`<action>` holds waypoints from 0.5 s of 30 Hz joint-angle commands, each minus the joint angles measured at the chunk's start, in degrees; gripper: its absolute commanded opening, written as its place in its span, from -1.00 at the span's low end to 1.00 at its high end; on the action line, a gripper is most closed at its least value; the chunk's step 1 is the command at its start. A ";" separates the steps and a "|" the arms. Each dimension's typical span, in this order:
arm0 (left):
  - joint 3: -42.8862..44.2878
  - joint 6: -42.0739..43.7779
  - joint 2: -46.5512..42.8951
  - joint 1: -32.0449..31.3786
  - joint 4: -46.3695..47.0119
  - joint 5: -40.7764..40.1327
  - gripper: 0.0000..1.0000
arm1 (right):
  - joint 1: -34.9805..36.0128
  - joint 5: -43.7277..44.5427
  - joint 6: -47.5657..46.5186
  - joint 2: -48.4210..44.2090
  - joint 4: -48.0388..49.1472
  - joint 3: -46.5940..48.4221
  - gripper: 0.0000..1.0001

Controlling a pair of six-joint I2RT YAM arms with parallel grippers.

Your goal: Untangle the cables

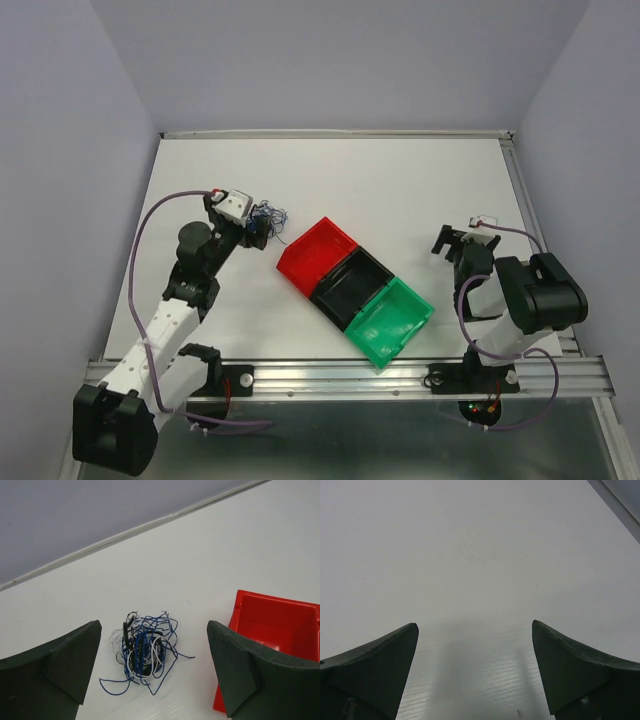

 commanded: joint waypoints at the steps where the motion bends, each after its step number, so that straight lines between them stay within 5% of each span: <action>1: 2.80 0.10 1.73 0.02 1.74 -3.22 0.98 | 0.28 -3.10 -1.28 -0.40 6.31 1.21 1.00; 4: 5.25 0.53 7.43 0.02 0.70 -4.19 0.98 | 0.54 -4.35 -3.04 -5.82 0.91 2.34 1.00; 5: 7.69 0.97 9.54 0.02 -0.35 -4.81 0.98 | 0.63 -3.40 -2.08 -15.07 -14.28 7.74 1.00; 8: 14.54 2.72 21.38 0.11 -4.29 -4.73 0.98 | 0.72 -5.81 3.71 -26.56 -39.91 18.48 1.00; 15: 28.25 7.47 35.20 0.02 -12.92 -2.61 0.98 | 0.63 -15.60 13.82 -24.84 -53.17 27.82 0.99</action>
